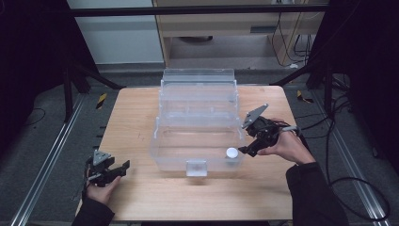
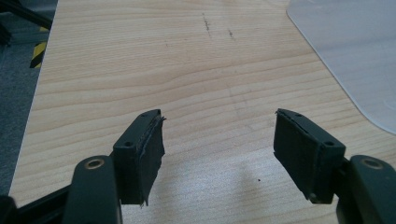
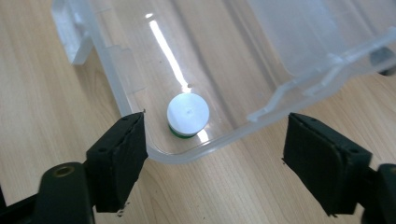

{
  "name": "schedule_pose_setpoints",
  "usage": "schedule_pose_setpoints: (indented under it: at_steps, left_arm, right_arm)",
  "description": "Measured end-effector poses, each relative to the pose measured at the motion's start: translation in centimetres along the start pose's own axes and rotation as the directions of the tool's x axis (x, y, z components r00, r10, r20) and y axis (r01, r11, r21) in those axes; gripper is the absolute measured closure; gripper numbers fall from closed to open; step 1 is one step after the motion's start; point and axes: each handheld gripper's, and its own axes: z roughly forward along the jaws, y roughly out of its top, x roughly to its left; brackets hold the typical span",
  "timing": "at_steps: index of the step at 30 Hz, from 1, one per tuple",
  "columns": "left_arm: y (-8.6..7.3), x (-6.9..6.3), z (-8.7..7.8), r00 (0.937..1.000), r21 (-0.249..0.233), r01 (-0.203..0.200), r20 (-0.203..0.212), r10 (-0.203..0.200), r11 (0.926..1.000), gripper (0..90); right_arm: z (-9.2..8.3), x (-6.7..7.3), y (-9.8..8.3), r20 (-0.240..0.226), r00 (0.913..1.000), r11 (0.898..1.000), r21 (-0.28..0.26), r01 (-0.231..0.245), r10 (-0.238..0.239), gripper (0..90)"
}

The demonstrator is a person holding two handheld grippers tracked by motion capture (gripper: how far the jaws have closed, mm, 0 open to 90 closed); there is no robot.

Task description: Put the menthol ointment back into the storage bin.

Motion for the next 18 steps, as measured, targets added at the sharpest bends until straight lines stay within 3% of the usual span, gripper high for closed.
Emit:
schedule_pose_setpoints:
  at_steps: [3, 4, 7, 12, 16, 18]
  left_arm:
    - [0.0, 0.0, 0.0, 1.0000, 0.002, 0.000, 0.000, 0.000, 1.0000, 32.7]
    - [0.0, 0.0, 0.0, 1.0000, 0.004, 0.000, 0.000, 0.000, 1.0000, 32.7]
    - [0.0, 0.0, 0.0, 1.0000, 0.004, -0.001, 0.000, 0.001, 1.0000, 32.7]
    - [0.0, 0.0, 0.0, 1.0000, 0.006, -0.003, -0.001, 0.004, 1.0000, 32.6]
    - [0.0, 0.0, 0.0, 1.0000, 0.005, -0.003, -0.001, 0.003, 1.0000, 32.6]
    - [0.0, 0.0, 0.0, 1.0000, 0.004, -0.003, -0.001, 0.003, 1.0000, 32.6]
  right_arm:
    - [-0.4, 0.2, -0.8, 0.025, 0.9992, 0.999, -0.035, -0.031, 0.032, 20.2]
    - [-0.7, 0.5, -1.6, 0.053, 0.9960, 0.995, -0.073, -0.067, 0.071, 18.3]
    - [-1.0, 0.8, -2.7, 0.078, 0.9871, 0.982, -0.135, -0.129, 0.140, 15.6]
    - [-1.3, 1.1, -4.8, 0.115, 0.9545, 0.937, -0.253, -0.240, 0.275, 15.0]
    - [-0.8, 1.5, -6.4, 0.148, 0.9334, 0.918, -0.282, -0.277, 0.327, 15.0]
    - [-0.5, 1.6, -7.2, 0.161, 0.9187, 0.902, -0.311, -0.300, 0.361, 15.1]
